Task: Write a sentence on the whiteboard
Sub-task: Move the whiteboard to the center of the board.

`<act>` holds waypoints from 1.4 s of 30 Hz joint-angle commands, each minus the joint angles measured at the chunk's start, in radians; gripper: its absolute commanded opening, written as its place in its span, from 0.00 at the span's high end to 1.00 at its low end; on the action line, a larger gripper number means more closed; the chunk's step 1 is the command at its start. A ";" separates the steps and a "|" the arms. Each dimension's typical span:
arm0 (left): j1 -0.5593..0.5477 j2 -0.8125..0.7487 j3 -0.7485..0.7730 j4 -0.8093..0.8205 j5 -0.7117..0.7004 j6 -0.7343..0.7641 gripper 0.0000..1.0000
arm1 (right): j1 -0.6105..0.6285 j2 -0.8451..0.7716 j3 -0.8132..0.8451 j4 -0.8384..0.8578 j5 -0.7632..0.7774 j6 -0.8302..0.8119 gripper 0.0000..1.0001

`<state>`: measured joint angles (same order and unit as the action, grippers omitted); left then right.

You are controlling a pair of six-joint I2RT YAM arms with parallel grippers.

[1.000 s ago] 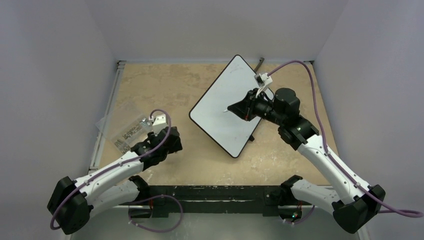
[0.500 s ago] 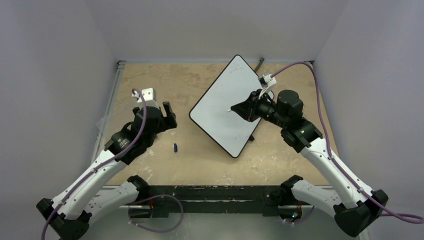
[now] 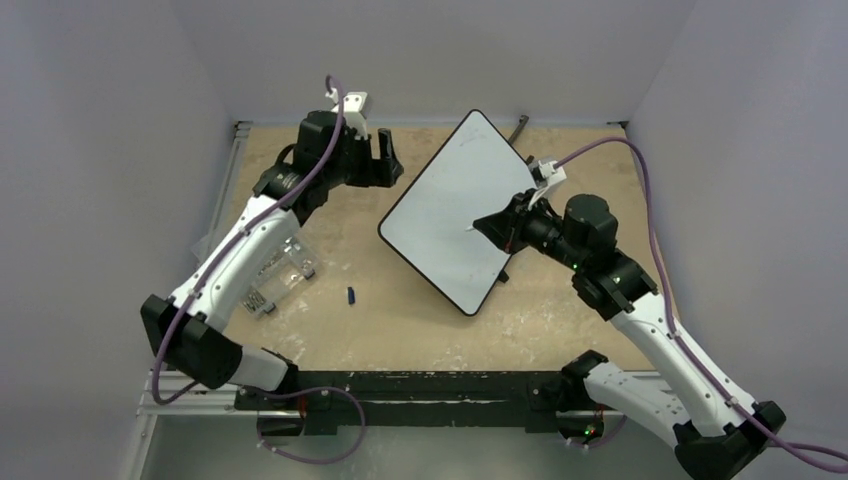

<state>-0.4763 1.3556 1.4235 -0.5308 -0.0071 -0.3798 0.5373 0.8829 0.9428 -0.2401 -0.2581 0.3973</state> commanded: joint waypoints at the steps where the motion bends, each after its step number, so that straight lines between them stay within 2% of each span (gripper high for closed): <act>1: 0.049 0.148 0.133 0.048 0.254 0.064 0.20 | 0.000 -0.054 -0.002 -0.020 0.061 -0.035 1.00; 19: 0.070 0.725 0.624 -0.064 0.657 0.067 0.32 | 0.000 -0.142 0.011 -0.118 0.128 -0.063 1.00; 27: 0.069 0.854 0.734 -0.083 0.781 0.055 0.33 | -0.001 -0.173 0.017 -0.144 0.123 -0.059 1.00; 31: 0.062 0.906 0.785 -0.073 0.854 0.048 0.42 | -0.001 -0.181 0.020 -0.158 0.126 -0.059 1.00; 42: 0.003 1.012 0.927 -0.134 0.928 0.093 0.52 | 0.000 -0.191 0.034 -0.185 0.131 -0.064 1.00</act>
<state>-0.4297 2.3474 2.2761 -0.6510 0.8429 -0.3187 0.5373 0.7048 0.9413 -0.4145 -0.1471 0.3466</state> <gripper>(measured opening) 0.502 0.090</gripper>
